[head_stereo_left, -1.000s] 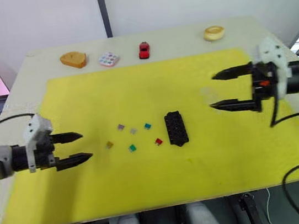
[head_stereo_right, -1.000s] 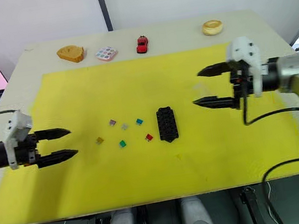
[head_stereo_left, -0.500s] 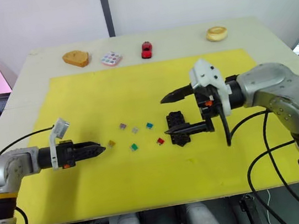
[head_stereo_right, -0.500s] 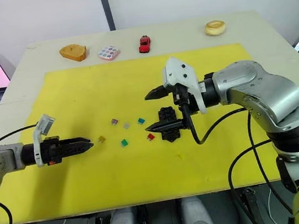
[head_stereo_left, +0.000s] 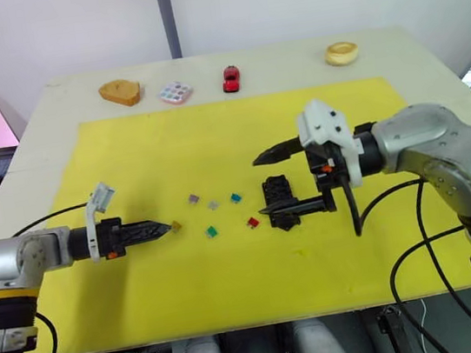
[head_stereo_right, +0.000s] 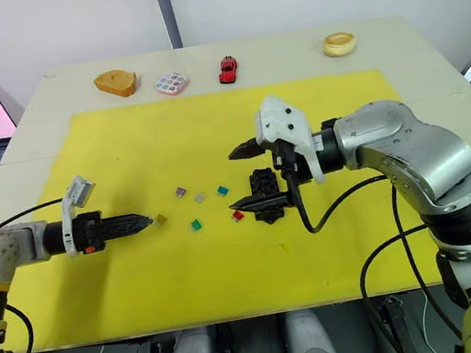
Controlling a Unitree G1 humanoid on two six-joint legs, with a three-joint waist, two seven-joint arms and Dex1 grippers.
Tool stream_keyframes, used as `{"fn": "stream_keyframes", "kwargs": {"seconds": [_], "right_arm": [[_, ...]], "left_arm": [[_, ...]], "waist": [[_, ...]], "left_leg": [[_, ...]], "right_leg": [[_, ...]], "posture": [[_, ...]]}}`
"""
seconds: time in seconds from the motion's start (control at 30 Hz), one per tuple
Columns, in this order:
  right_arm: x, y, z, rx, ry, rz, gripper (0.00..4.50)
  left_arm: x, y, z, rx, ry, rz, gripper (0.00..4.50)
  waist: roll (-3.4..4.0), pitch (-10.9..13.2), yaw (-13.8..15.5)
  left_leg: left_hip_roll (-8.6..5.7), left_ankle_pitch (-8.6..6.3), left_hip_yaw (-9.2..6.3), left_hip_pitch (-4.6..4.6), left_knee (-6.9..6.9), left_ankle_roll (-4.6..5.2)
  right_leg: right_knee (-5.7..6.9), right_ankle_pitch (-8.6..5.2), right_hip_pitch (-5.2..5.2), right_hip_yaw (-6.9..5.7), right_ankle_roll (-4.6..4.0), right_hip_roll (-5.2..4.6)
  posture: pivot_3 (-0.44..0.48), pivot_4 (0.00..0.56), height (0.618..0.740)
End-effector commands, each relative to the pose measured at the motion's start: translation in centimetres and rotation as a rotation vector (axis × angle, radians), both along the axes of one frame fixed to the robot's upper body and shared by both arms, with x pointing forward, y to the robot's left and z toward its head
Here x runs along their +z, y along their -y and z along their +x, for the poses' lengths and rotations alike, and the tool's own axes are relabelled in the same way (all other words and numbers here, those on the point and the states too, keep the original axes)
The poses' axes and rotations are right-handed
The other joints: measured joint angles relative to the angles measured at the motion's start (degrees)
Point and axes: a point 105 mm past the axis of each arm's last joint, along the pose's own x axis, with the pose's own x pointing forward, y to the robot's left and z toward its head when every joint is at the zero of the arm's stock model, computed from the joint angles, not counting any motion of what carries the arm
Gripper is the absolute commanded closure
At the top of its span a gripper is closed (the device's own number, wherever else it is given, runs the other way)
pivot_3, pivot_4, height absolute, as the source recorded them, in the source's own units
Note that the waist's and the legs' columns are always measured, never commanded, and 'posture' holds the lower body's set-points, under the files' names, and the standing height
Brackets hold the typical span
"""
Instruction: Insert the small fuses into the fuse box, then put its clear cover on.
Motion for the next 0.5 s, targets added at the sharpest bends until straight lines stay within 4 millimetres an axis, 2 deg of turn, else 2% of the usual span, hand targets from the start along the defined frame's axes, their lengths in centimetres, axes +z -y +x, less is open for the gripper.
{"fn": "stream_keyframes", "kwargs": {"seconds": [0.03, 0.4, 0.5], "right_arm": [[1.09, 0.46, -0.46, -0.009, 0.061, 0.006, 0.0], [0.99, 0.73, -0.69, -0.034, 0.061, 0.005, 0.0], [0.92, 0.83, -0.69, -0.041, 0.062, 0.0, 0.0]], "left_arm": [[-0.27, 0.66, -0.25, -0.032, -0.018, 0.003, 1.33], [-0.54, 1.56, -0.03, -0.044, -0.042, -0.005, 1.33], [-1.07, 1.4, 0.2, -0.022, -0.051, 0.01, 2.14]], "waist": [[0.0, 0.0, 0.0], [0.0, 0.0, 0.1], [0.0, 0.0, 0.1]], "left_leg": [[0.0, 0.0, 0.0, 0.0, 0.01, 0.0], [-0.01, -0.03, -0.04, 0.0, 0.02, 0.06], [-0.01, -0.07, -0.07, 0.0, 0.11, 0.13]], "right_leg": [[0.0, 0.0, 0.01, 0.0, 0.0, 0.0], [-0.01, 0.0, 0.03, 0.0, 0.0, -0.02], [0.0, 0.0, 0.07, -0.01, 0.0, -0.02]], "posture": [[0.0, 0.15, 0.74], [0.0, 0.15, 0.74], [0.0, 0.15, 0.74]]}}
